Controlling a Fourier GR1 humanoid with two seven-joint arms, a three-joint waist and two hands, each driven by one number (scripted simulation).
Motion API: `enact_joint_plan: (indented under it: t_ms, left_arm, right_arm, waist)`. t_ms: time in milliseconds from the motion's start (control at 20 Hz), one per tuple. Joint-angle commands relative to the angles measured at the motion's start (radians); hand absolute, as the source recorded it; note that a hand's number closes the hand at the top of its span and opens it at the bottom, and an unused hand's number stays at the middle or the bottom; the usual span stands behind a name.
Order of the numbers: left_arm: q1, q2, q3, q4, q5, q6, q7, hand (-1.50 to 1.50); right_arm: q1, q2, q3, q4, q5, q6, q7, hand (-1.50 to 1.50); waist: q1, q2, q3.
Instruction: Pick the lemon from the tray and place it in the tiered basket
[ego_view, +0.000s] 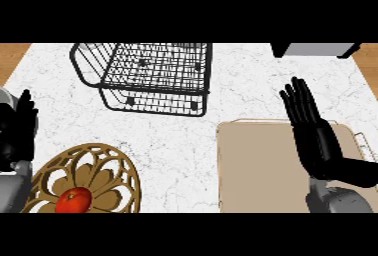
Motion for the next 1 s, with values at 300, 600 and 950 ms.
enact_joint_plan:
  t_ms: [300,600,950]
  left_arm:
    - [0.124,-0.118,-0.081,-0.033,0.031,-0.050,-0.061,0.00]
    - [0.260,-0.233,-0.197,-0.113,0.026,-0.073,-0.150,0.00]
    - [0.256,-0.222,-0.213,-0.125,0.004,-0.094,-0.168,0.00]
  right_arm:
    - [0.182,-0.266,-0.405,0.122,0.294,-0.396,0.128,1.50]
    - [0.237,-0.022,-0.609,-0.052,0.223,-0.729,0.043,-1.50]
    - [0.538,-0.068,-0.401,-0.326,0.398,-0.611,0.374,-1.50]
  waist:
    - [-0.172,0.004,-0.014]
    - [-0.058,-0.020,0.007]
    - [-0.025,-0.006,0.002]
